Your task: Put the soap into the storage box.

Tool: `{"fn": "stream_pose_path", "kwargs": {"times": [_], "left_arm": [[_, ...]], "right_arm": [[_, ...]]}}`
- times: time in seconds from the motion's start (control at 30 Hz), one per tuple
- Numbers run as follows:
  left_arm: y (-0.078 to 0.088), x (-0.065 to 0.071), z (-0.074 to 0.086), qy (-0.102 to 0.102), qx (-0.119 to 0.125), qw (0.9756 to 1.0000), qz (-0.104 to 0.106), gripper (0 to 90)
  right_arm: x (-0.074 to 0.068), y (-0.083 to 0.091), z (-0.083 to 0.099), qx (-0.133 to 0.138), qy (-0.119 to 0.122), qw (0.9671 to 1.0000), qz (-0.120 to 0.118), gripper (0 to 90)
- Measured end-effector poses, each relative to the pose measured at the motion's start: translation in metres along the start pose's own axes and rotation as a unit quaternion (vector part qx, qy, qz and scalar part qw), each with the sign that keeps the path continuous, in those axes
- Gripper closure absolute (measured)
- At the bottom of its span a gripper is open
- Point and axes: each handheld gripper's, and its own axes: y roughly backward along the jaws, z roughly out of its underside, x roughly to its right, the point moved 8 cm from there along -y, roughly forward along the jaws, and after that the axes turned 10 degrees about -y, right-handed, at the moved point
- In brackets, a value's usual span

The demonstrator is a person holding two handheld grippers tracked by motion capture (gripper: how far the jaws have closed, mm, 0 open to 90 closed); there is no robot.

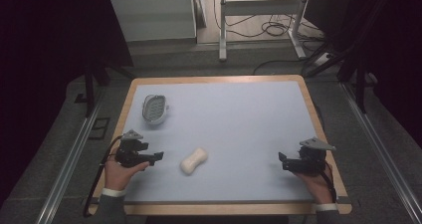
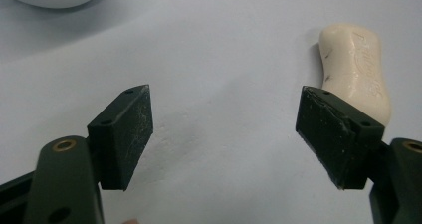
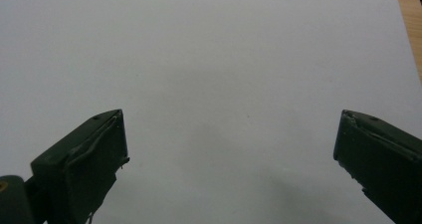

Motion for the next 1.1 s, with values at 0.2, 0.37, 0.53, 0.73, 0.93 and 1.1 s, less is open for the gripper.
{"fn": "stream_pose_path", "kwargs": {"times": [0.2,0.37,0.53,0.73,0.93,1.1], "left_arm": [[0.0028,0.0014,-0.0023,-0.003,0.004,1.0,-0.001,22.9],[0.0014,0.0029,-0.0028,-0.007,0.001,1.0,0.001,22.9],[0.002,0.0036,-0.0031,-0.009,0.001,1.0,0.001,22.8],[0.003,0.0052,-0.0043,-0.011,0.002,0.9999,-0.001,22.9],[0.0036,0.0045,-0.0043,-0.012,0.002,0.9999,-0.003,22.9],[0.0044,0.0047,-0.0046,-0.012,0.003,0.9999,-0.004,22.9]], "right_arm": [[-0.0002,0.0029,0.0007,0.003,0.006,1.0,0.006,0.2],[0.0018,0.0039,0.0006,0.004,0.002,1.0,0.006,0.4],[0.0043,0.0033,0.0012,0.004,-0.002,0.9999,0.009,0.4],[0.006,0.0037,0.0017,0.004,-0.003,0.9999,0.013,0.4],[0.0077,0.0041,0.0011,0.006,-0.004,0.9998,0.016,0.4],[0.008,0.0049,0.0005,0.008,-0.005,0.9998,0.015,0.4]]}}
